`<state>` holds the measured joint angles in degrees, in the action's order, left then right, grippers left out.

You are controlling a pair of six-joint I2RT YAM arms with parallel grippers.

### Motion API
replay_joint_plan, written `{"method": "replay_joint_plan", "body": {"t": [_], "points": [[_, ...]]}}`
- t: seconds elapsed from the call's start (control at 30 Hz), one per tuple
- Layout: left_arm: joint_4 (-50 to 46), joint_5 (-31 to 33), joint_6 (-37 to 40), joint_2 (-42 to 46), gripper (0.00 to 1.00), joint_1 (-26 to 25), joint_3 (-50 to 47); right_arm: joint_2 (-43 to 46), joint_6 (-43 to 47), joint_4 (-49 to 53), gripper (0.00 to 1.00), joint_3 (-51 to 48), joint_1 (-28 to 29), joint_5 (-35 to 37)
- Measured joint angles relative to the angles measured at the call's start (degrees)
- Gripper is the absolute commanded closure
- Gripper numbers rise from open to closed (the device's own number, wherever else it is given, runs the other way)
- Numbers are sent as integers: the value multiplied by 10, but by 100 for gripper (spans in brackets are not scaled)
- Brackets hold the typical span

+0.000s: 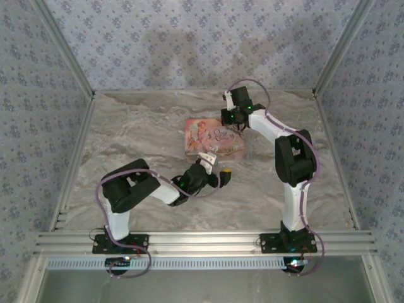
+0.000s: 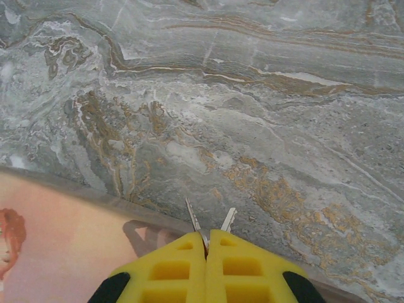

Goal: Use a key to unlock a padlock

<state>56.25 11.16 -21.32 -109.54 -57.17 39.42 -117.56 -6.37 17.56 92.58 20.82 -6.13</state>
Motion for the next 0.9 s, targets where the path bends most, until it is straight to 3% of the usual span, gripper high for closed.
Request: {"method": "replay_joint_plan", "body": {"t": [0.2,0.47,0.67,0.9], "points": [[-8,-1,16,-24,10,0,28,-2,0,-9,100,0,3,0],[18,-57,12,-42,22,13,28,-4,0,-16,100,-1,5,2],[34,-100,7,-45,20,23,25,-4,0,-17,100,-1,7,2],[26,-90,7,-45,18,20,27,-2,3,-16,100,-2,9,18]]}}
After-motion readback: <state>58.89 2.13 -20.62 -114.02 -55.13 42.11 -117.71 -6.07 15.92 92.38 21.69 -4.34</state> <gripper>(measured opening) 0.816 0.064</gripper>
